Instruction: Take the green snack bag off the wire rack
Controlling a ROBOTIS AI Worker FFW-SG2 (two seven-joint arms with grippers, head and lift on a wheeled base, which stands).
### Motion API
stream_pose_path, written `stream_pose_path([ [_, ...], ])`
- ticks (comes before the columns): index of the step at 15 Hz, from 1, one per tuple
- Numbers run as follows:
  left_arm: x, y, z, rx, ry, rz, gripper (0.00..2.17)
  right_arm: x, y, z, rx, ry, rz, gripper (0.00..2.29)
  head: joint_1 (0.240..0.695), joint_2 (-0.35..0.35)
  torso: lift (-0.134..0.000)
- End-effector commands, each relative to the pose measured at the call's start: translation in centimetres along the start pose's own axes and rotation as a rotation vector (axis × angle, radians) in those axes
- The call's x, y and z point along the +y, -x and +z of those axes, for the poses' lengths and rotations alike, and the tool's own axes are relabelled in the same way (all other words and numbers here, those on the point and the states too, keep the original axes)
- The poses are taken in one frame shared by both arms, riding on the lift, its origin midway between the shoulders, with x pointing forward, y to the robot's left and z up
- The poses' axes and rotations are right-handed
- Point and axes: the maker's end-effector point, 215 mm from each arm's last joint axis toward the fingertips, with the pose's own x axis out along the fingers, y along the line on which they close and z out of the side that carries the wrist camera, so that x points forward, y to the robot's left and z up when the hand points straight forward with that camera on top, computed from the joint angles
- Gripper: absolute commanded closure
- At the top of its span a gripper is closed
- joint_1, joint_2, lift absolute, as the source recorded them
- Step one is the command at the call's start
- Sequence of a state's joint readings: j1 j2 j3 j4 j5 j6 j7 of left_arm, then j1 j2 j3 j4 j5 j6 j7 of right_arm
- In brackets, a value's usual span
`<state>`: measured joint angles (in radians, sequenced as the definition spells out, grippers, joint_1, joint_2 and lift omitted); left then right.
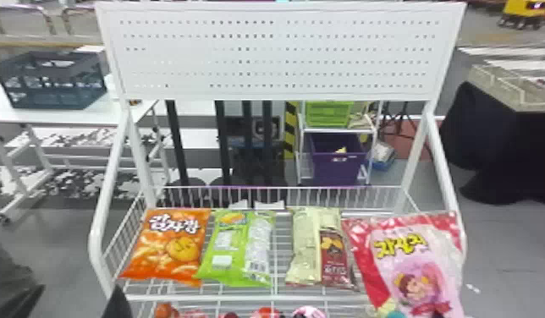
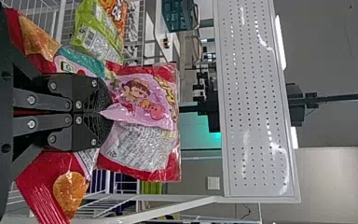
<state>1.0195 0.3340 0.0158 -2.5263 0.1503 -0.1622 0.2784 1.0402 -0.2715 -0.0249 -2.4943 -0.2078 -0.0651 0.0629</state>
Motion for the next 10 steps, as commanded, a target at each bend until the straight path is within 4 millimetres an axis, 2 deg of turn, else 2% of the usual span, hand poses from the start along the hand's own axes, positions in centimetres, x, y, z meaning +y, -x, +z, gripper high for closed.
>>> stream_pose_path([
  [1, 0.16, 0.17, 0.3, -0.009, 0.0, 0.003, 0.15, 0.02, 0.03, 0.04, -0.002, 0.0, 0.0, 2.18, 0.499, 0.0, 0.0],
  [10, 0.3, 0.24, 0.37, -0.009, -0.004, 0.007, 0.15, 0.19, 0.23, 0.04, -0.004, -0.003, 0.001, 2.18, 0.499, 0.0, 0.0],
])
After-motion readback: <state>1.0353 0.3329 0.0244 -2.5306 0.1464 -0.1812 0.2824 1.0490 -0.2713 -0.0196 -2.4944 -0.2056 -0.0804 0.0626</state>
